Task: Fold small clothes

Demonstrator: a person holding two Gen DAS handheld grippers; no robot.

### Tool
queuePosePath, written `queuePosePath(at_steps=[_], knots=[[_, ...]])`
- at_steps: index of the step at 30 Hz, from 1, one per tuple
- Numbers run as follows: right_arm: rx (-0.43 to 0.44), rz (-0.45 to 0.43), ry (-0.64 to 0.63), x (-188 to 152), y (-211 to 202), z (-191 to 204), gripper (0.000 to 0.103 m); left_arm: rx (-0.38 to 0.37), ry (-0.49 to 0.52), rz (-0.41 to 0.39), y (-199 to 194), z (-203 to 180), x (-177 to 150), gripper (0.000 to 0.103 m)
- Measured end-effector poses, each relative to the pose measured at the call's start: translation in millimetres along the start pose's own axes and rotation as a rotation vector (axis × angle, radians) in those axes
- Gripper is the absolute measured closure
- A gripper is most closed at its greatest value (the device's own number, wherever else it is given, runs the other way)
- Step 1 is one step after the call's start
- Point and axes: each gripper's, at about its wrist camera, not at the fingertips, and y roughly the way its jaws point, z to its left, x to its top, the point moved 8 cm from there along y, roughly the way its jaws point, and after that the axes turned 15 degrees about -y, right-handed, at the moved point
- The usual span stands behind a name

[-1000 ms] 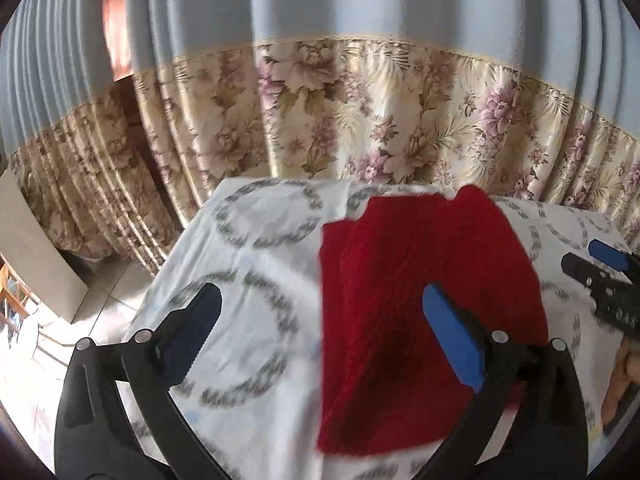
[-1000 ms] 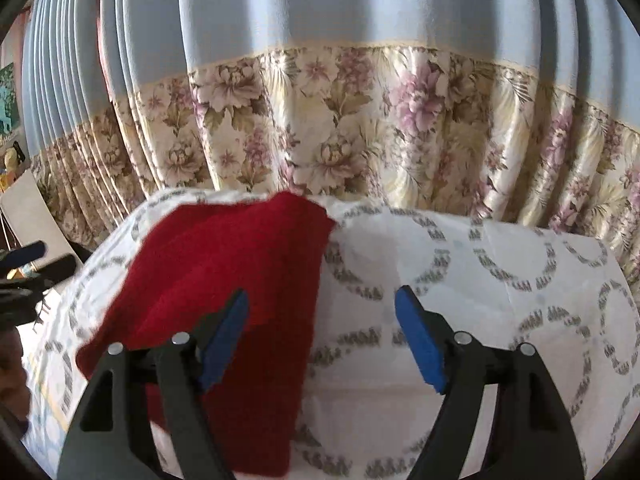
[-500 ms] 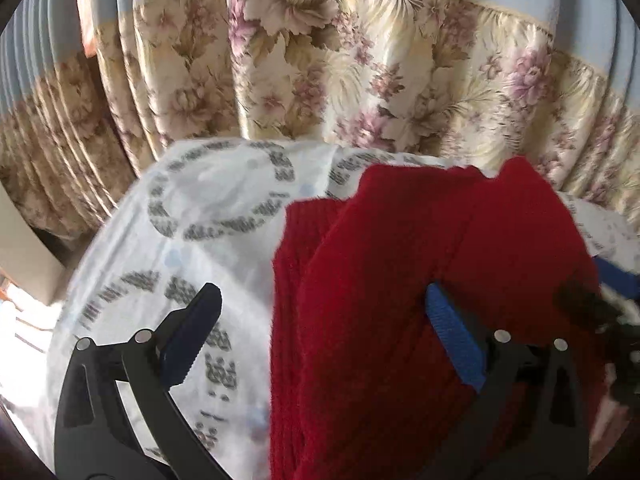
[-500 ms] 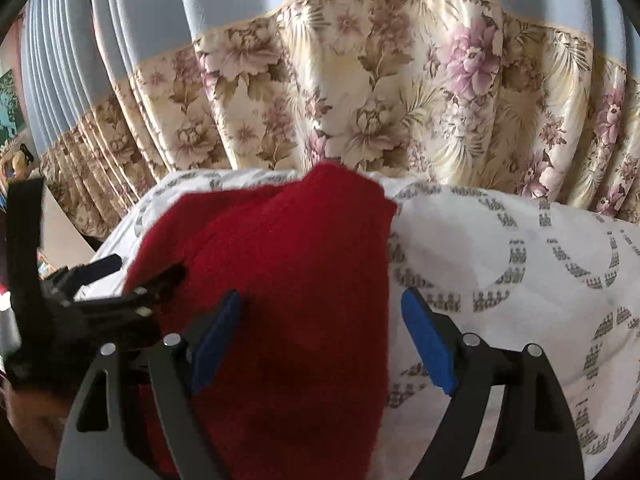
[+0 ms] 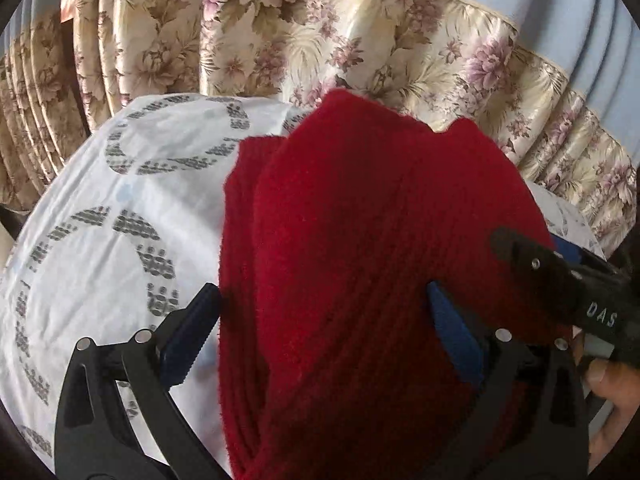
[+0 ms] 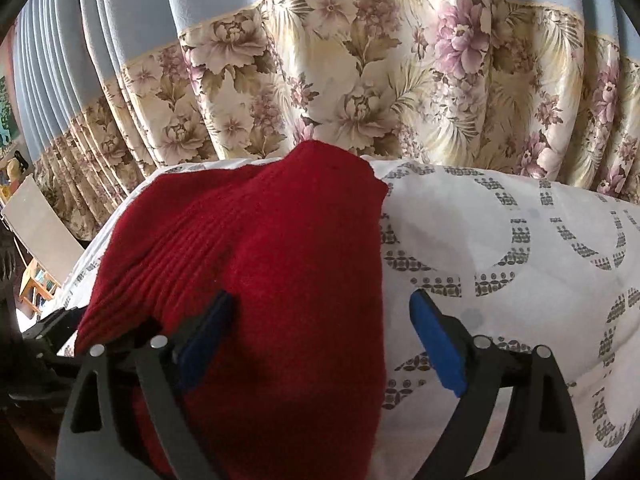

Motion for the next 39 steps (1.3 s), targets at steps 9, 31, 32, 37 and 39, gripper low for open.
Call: queuePosePath(at_steps=[9,31,32,37,39], knots=[[0.132,-0.003,0.001,-2.0,10.9,7.2,0.034,-0.064,-0.043,0.034,8.3,-2.5,-4.6,0.003],[0.133,-0.032,-0.01,4.1,1.3,11.7,0.056,0.061,0.145,-0.057,-11.9,-44.3,-13.3,0.054],[0.137,-0.034,-0.002,4.1,0.9,10.5,0.057,0.073,0.156,-0.066,-12.1,-47.3,-14.2,0.055],[0.155,-0.049,0.004,5.2,-3.1,9.0,0.061,0.032,0.107,-0.058,-12.7,-44.4,-9.2,0.059],[0.152,-0.063,-0.01,9.1,-8.1,9.7,0.062,0.03,0.122,-0.067,-14.9,-50.0,-9.3,0.061]])
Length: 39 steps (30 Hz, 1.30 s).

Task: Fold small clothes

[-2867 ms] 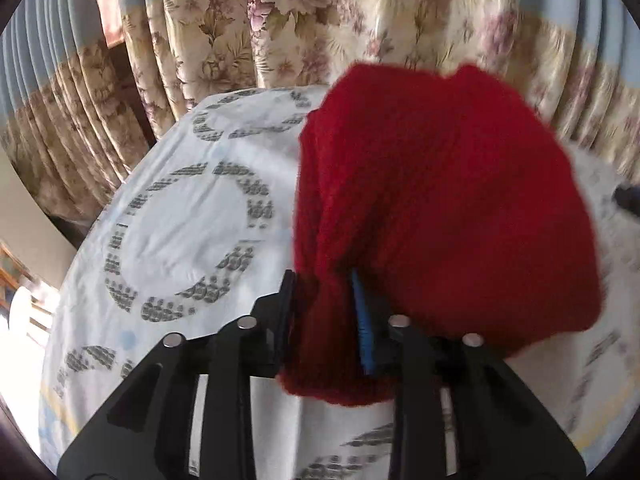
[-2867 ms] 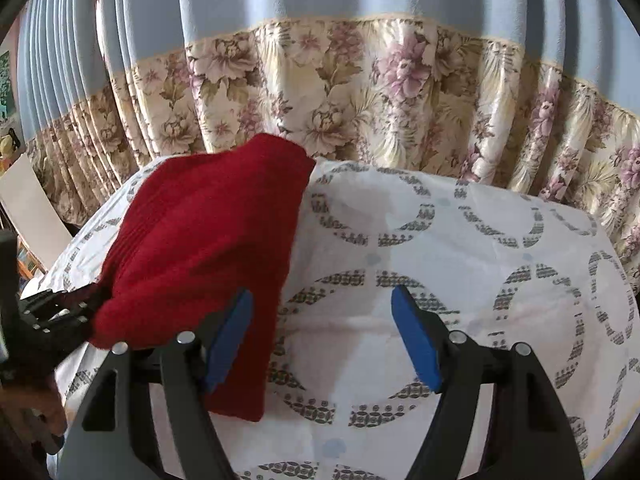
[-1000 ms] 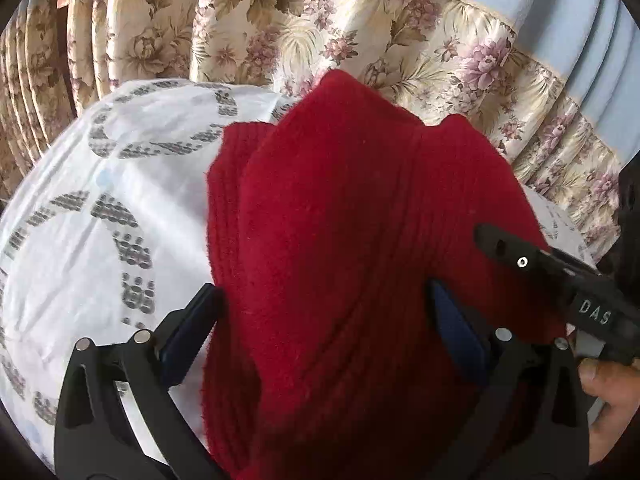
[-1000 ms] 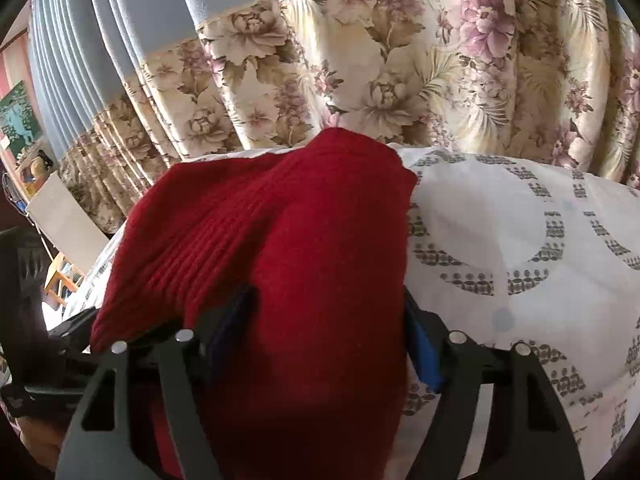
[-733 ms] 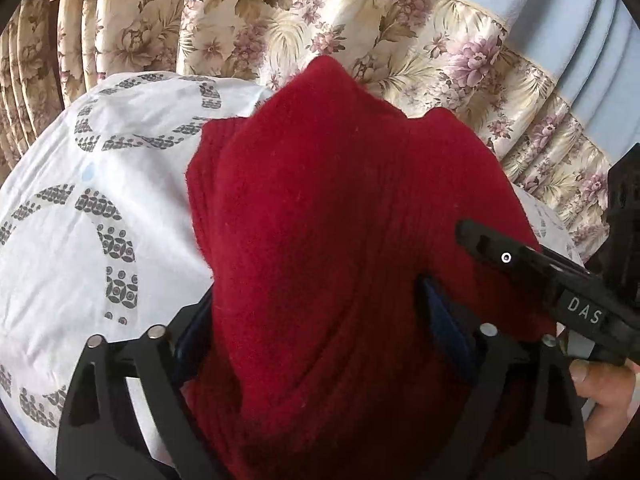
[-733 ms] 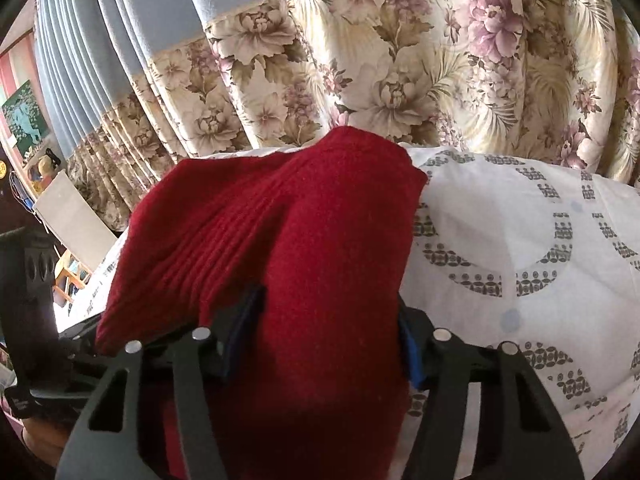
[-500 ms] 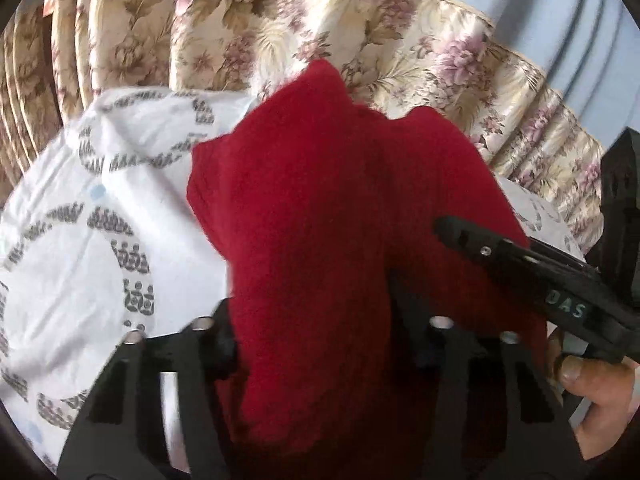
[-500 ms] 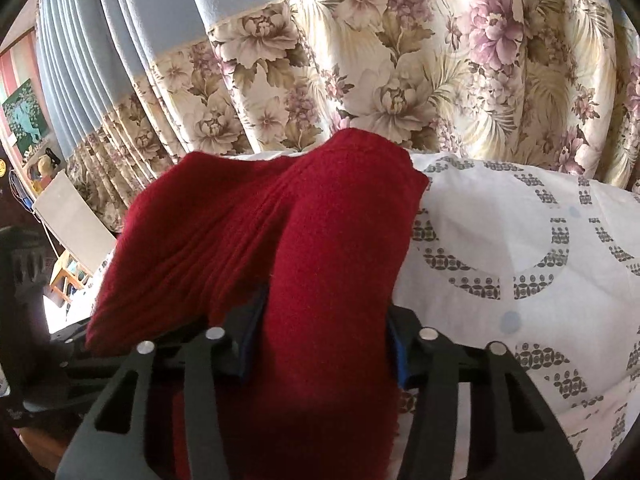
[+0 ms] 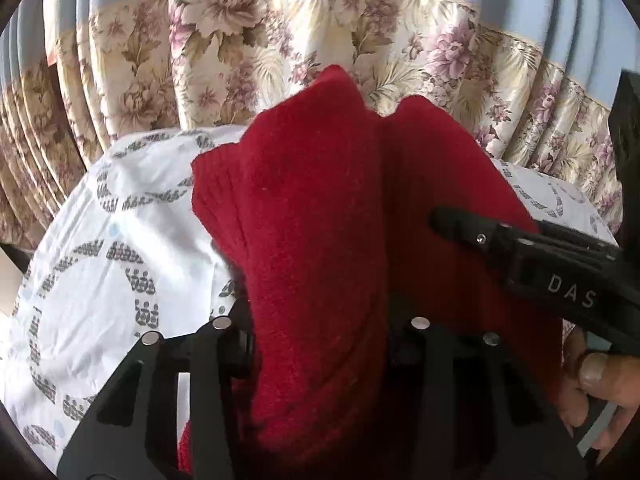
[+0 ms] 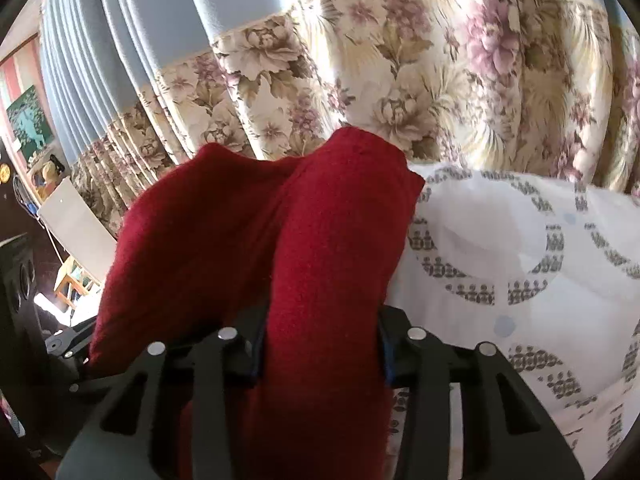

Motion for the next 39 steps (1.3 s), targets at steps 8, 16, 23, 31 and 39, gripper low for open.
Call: queuePosePath(at_steps=[8,16,23,31,39], knots=[[-0.021,-0.069,-0.041,29.1,-54.2,-18.9,0.063,-0.07,0.017,-0.04,-22.9,-47.7,15.9,0.061],[-0.091,-0.063,-0.053,28.4,-103.6,-89.7,0.063,-0.128,0.017,-0.031,-20.4,-126.5,11.8,0.061],[-0.129,-0.01,-0.024,-8.5,-119.9,-163.3,0.063,-0.154,0.024,0.038,9.0,-195.7,-19.9,0.061],[-0.142,0.057,0.018,-57.1,-98.4,-221.8,0.058,-0.091,0.033,0.07,45.6,-224.3,-49.2,0.053],[-0.261,0.053,0.035,-68.4,-101.3,-230.4,0.028,-0.012,0.033,0.039,50.8,-203.2,-39.1,0.011]])
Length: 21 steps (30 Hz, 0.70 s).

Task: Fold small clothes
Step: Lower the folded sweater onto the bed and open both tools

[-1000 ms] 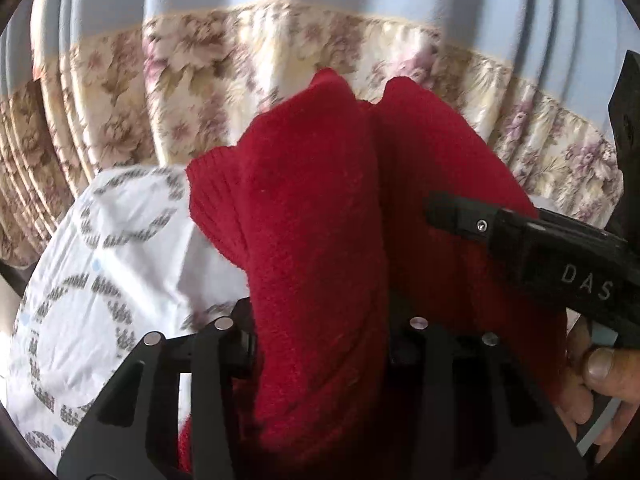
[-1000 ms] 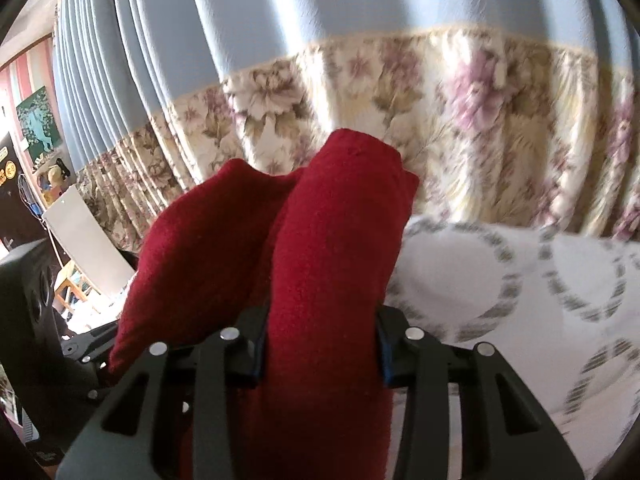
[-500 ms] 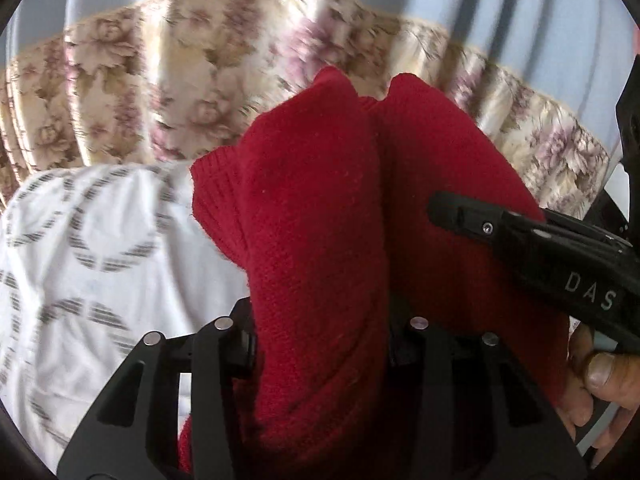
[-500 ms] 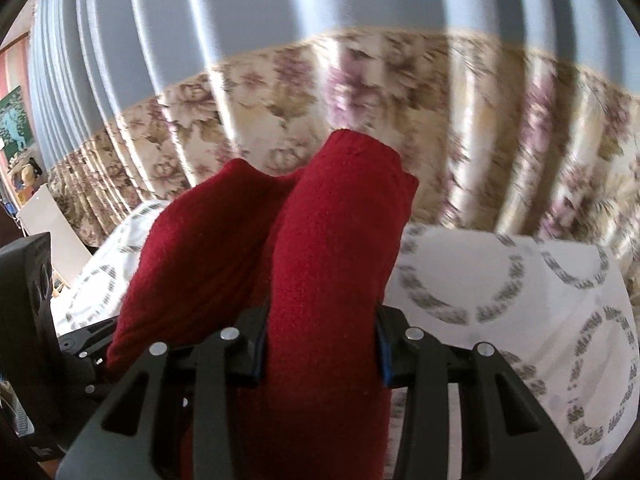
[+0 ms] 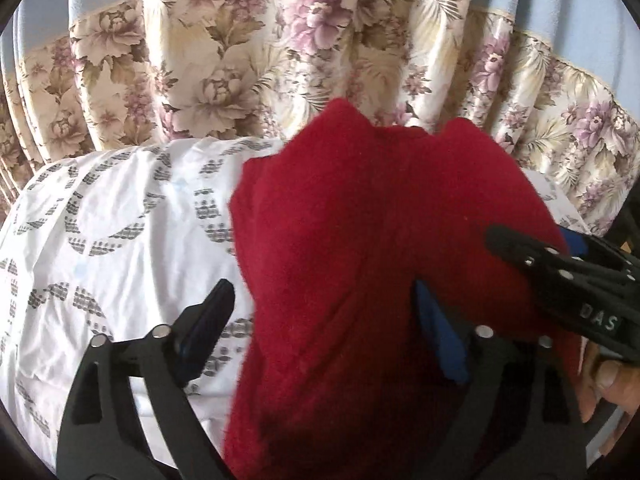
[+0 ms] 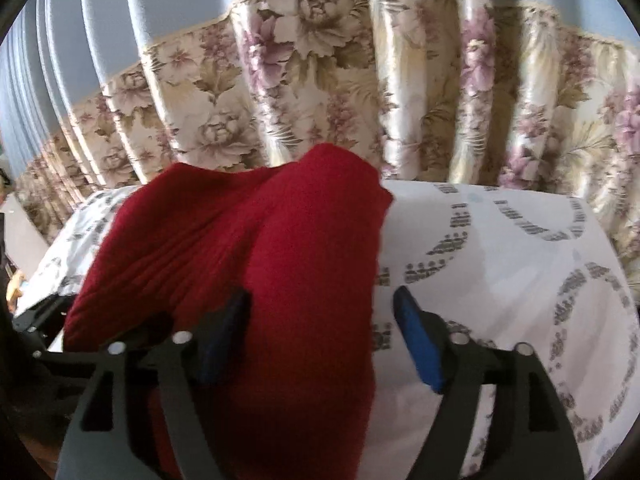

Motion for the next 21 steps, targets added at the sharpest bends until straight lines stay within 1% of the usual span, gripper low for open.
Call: queuePosePath(at_steps=[1,2,3,4,6,9,11,13,15,16,17,18,19,21], knots=[[-0.019,-0.002,-0.004,-0.7,-2.3,0.1,0.026,0.002,0.005,0.0,0.7,1.4,0.7,0.009],[-0.049,0.001,-0.01,-2.2,-5.5,0.6,0.023,0.006,0.01,-0.006,-0.1,3.4,1.5,0.006],[-0.063,0.002,-0.014,-3.4,-8.1,1.6,0.021,0.01,0.015,-0.019,-1.7,7.0,2.9,0.004],[-0.077,0.002,-0.018,-4.7,-11.4,2.6,0.02,0.005,0.017,-0.023,-2.4,10.0,3.7,0.004],[-0.11,0.006,-0.024,-9.8,-19.5,5.9,0.015,-0.017,0.009,-0.032,-5.6,19.7,5.3,0.003],[-0.13,0.028,-0.028,-22.1,-31.4,14.6,0.015,-0.045,0.01,-0.054,-17.0,33.3,5.7,0.003],[-0.148,0.039,-0.022,-28.2,-41.5,19.7,0.015,-0.048,0.026,-0.086,-31.7,44.0,3.4,0.003],[-0.18,0.038,-0.017,-33.5,-56.6,28.0,0.013,-0.028,0.056,-0.117,-46.1,52.0,1.4,0.003],[-0.212,0.019,-0.013,-36.7,-69.0,37.9,0.006,-0.003,0.094,-0.158,-65.8,63.1,-1.2,0.003],[-0.25,0.001,0.005,-40.4,-77.5,45.6,0.006,0.015,0.107,-0.183,-75.3,70.0,-2.1,0.003],[-0.291,0.001,0.026,-44.0,-82.8,49.9,0.006,0.032,0.116,-0.206,-84.0,78.0,-2.6,0.003],[-0.325,0.002,0.046,-48.0,-87.6,55.3,0.002,0.045,0.123,-0.23,-95.4,88.2,-3.8,0.003],[-0.334,-0.002,0.059,-50.9,-92.0,64.0,0.002,0.05,0.122,-0.244,-103.9,96.3,-5.2,0.003],[-0.214,-0.042,0.035,-50.3,-100.0,96.8,0.002,0.065,0.112,-0.272,-119.2,116.3,-8.9,0.003]])
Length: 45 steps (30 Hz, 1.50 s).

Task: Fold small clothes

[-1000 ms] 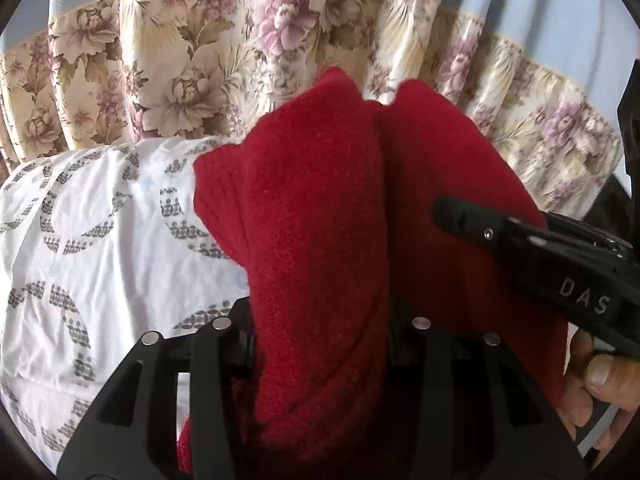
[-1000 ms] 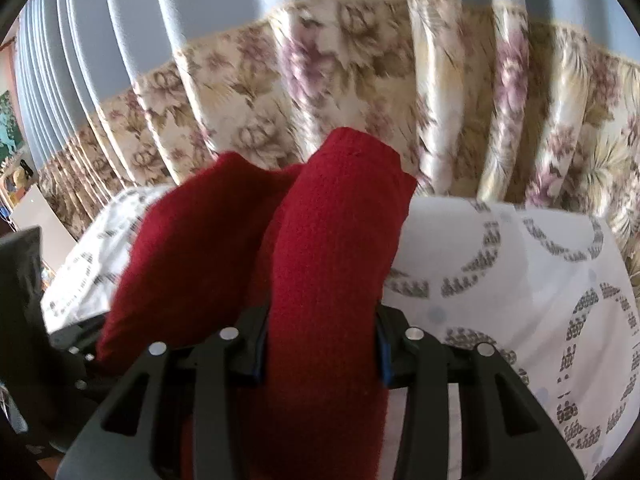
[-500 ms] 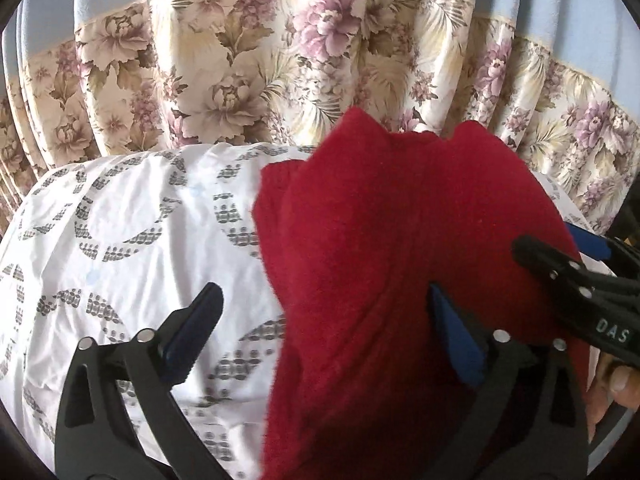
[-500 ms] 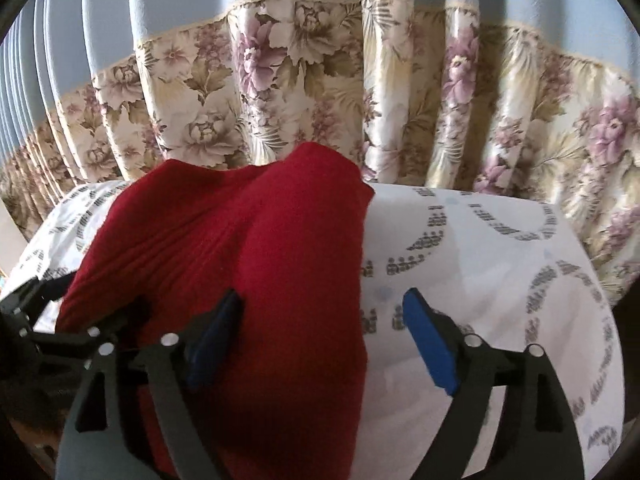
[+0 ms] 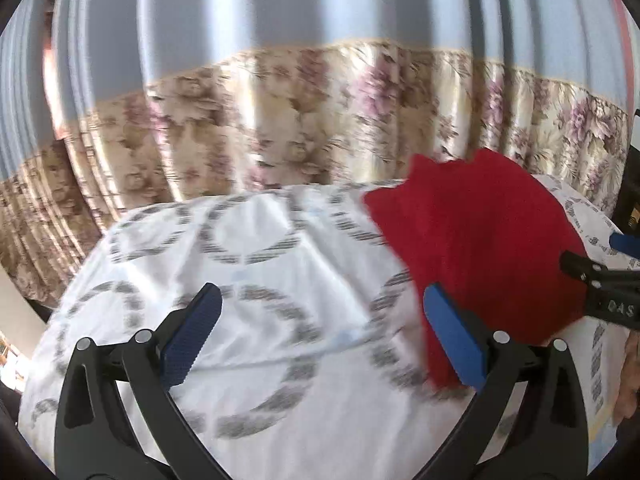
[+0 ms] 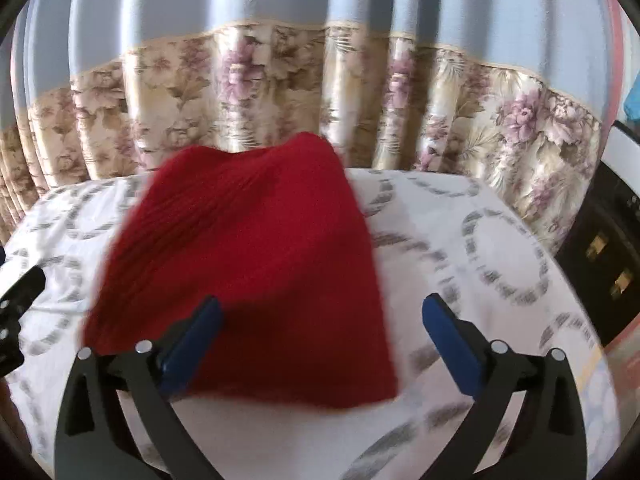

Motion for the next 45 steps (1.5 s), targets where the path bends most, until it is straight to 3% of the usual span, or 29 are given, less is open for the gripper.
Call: queuePosePath(at_steps=[1,3,8,13,21,29,34,45], knots=[[0.075,-0.03,-0.011,1.7,-10.8,17.2,0.002,0.005,-0.004,-0.007,-5.4,8.0,-1.1,0.003],[0.103,-0.066,-0.004,2.9,-28.7,32.4,0.002,0.027,0.0,-0.012,-14.6,23.0,-1.9,0.003],[0.081,-0.129,-0.002,9.4,-68.2,50.1,0.002,-0.018,-0.023,-0.034,-41.3,39.8,2.8,0.003],[0.063,-0.17,0.012,3.4,-84.1,48.1,0.002,0.001,0.005,-0.126,-54.4,49.6,-1.3,0.003],[0.029,-0.192,0.022,2.0,-79.1,50.2,0.002,-0.081,-0.123,-0.04,-47.2,58.6,-5.7,0.003],[0.015,-0.198,0.01,0.2,-76.1,52.8,0.002,-0.017,-0.188,-0.078,-47.0,86.7,-0.3,0.003],[0.012,-0.211,-0.003,-0.1,-78.5,56.1,0.002,-0.018,-0.228,-0.113,-52.1,99.3,4.5,0.003],[-0.001,-0.219,-0.023,-0.9,-79.0,57.8,0.002,-0.029,-0.139,-0.13,-56.7,84.4,3.0,0.003]])
